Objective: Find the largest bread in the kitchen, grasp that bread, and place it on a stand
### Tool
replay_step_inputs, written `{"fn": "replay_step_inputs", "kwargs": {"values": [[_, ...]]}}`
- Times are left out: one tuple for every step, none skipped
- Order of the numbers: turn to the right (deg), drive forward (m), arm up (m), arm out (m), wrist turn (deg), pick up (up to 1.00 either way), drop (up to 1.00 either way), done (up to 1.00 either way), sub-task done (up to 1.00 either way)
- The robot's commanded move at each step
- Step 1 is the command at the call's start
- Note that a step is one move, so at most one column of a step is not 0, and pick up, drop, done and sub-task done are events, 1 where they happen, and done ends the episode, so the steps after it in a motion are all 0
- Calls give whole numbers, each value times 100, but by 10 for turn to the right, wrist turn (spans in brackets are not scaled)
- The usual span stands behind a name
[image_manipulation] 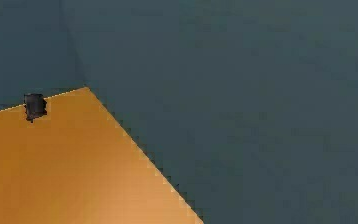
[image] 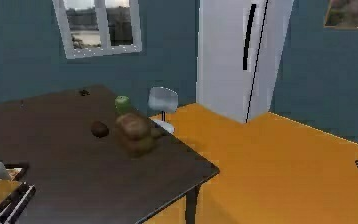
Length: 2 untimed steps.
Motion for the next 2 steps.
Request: {"fn": "replay_step_inputs", "kwargs": {"values": [[-450, 0, 0, 0, 0, 0, 0, 0, 0], [-450, 0, 0, 0, 0, 0, 0, 0, 0]]}}
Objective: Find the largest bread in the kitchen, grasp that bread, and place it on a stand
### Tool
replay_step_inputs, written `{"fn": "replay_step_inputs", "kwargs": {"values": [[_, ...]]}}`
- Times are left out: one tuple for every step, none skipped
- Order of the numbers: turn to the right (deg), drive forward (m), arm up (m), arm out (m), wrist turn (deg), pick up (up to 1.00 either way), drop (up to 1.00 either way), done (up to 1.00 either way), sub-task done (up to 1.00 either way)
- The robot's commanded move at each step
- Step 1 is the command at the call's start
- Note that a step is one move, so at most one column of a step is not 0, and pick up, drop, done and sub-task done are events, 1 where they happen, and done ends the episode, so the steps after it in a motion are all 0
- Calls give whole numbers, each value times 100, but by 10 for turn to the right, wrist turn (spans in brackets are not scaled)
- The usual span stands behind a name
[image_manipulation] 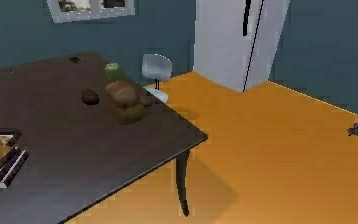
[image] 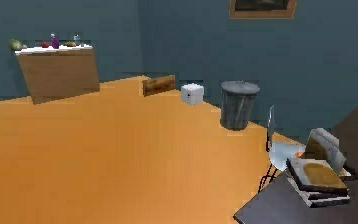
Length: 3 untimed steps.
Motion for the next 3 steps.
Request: {"fn": "replay_step_inputs", "kwargs": {"values": [[-120, 0, 0, 0, 0, 0, 0, 0, 0], [450, 0, 0, 0, 0, 0, 0, 0, 0], [450, 0, 0, 0, 0, 0, 0, 0, 0]]}}
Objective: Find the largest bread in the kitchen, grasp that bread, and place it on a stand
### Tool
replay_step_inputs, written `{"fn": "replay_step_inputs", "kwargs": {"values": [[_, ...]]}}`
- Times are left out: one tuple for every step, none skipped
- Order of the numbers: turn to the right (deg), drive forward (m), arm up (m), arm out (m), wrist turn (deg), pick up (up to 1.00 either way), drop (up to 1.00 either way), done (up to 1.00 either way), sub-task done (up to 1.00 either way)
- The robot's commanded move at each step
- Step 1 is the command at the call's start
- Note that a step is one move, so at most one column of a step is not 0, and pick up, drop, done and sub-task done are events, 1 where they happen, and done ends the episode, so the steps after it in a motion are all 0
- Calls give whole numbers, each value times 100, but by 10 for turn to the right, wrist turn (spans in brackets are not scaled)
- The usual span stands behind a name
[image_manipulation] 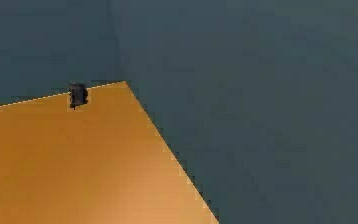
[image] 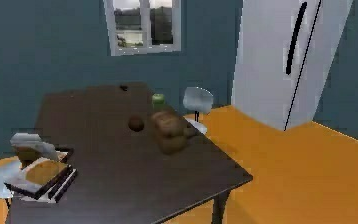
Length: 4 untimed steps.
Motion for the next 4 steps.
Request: {"fn": "replay_step_inputs", "kwargs": {"values": [[420, 0, 0, 0, 0, 0, 0, 0, 0], [0, 80, 0, 0, 0, 0, 0, 0, 0], [-150, 0, 0, 0, 0, 0, 0, 0, 0], [0, 20, 0, 0, 0, 0, 0, 0, 0]]}}
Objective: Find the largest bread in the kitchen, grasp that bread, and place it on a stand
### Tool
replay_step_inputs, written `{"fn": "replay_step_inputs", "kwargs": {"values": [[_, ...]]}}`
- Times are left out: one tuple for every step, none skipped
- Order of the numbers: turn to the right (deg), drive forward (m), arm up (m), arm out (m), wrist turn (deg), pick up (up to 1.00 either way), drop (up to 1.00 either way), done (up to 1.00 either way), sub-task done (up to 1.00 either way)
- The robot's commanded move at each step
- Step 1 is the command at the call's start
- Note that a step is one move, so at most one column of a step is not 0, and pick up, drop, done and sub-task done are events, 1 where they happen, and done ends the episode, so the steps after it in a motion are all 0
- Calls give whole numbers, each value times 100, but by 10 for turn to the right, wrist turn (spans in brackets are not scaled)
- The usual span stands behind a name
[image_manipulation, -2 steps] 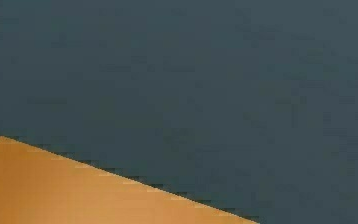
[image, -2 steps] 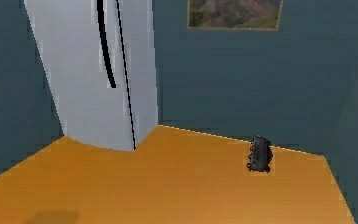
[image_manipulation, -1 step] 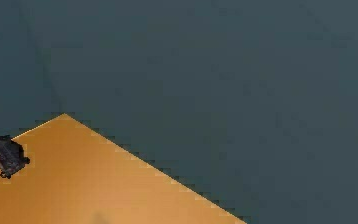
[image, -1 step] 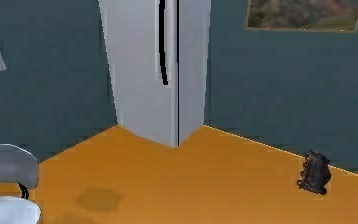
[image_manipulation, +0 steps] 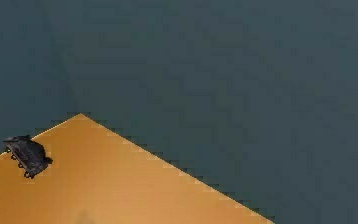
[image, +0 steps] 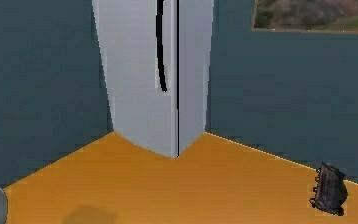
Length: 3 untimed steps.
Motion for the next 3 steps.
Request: {"fn": "replay_step_inputs", "kwargs": {"values": [[-450, 0, 0, 0, 0, 0, 0, 0, 0], [-60, 0, 0, 0, 0, 0, 0, 0, 0], [0, 15, 0, 0, 0, 0, 0, 0, 0]]}}
